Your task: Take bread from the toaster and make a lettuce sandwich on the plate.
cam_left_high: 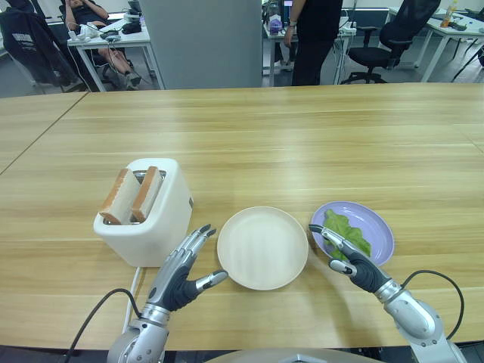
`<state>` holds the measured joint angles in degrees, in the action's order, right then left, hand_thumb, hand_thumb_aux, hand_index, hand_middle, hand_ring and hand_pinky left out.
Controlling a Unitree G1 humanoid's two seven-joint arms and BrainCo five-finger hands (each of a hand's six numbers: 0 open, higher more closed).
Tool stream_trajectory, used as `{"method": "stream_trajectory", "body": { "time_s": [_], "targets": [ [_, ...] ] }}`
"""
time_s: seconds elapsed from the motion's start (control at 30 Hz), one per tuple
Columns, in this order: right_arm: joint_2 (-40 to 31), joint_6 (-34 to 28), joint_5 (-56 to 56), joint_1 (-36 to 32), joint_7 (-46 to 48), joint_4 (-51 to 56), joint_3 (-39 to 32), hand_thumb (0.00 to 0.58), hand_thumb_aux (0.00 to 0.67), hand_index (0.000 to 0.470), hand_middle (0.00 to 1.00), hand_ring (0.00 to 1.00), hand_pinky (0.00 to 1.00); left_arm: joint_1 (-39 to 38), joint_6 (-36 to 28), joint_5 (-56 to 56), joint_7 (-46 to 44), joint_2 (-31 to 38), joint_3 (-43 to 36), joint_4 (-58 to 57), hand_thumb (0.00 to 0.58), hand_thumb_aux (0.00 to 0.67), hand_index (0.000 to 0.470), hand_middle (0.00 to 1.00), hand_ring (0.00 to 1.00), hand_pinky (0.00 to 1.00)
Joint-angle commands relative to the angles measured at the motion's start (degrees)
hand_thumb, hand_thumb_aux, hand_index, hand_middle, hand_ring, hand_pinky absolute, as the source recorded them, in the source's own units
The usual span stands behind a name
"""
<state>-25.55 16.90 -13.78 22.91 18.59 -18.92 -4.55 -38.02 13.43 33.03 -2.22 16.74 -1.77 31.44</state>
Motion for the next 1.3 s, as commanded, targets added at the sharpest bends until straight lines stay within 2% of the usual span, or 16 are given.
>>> {"method": "stream_trajectory", "body": {
  "time_s": [0.03,0.27,0.5,0.67,0.83,1.03,1.3],
  "targets": [
    [0.25,-0.77,0.51,-0.09,0.03,0.77,0.05,0.000,0.000,0.000,0.00,0.00,0.00,-0.64,-0.30,0.90,0.11,-0.18,-0.49,-0.17,0.000,0.000,0.000,0.00,0.00,0.00],
    [0.82,-0.93,0.14,0.04,-0.33,0.79,-0.06,0.000,0.000,0.000,0.00,0.00,0.00,-0.63,-2.47,3.30,-0.09,0.03,3.40,5.13,0.000,0.000,0.000,0.00,0.00,0.00],
    [1.36,-1.08,-0.21,0.63,-0.81,0.55,-0.21,0.000,0.000,0.000,0.00,0.00,0.00,1.40,-12.49,5.74,-0.51,-0.38,22.90,17.47,0.000,0.000,0.000,0.00,0.00,0.00],
    [1.83,-1.02,-0.67,1.40,-1.34,0.41,-0.61,0.000,0.000,0.000,0.00,0.00,0.00,2.62,-15.55,8.94,-0.84,0.16,29.28,16.09,0.000,0.000,0.000,0.00,0.00,0.00],
    [2.05,-0.99,-0.63,1.65,-1.60,0.44,-0.42,0.000,0.000,0.000,0.00,0.00,0.00,4.29,-17.77,15.65,-0.41,0.09,29.07,11.82,0.000,0.000,0.000,0.00,0.00,0.00],
    [2.50,-0.96,-0.75,2.04,-2.23,0.43,-0.35,0.000,0.000,0.000,0.00,0.00,0.00,10.10,-21.11,20.88,-1.93,0.51,24.81,6.07,0.000,0.000,0.000,0.00,0.00,0.00],
    [2.85,-0.90,-0.67,2.22,-2.79,0.68,-0.19,0.000,0.000,0.000,0.00,0.00,0.00,18.75,-27.73,25.69,-2.84,2.47,24.04,0.52,0.000,0.000,0.000,0.00,0.00,0.00]
  ]
}}
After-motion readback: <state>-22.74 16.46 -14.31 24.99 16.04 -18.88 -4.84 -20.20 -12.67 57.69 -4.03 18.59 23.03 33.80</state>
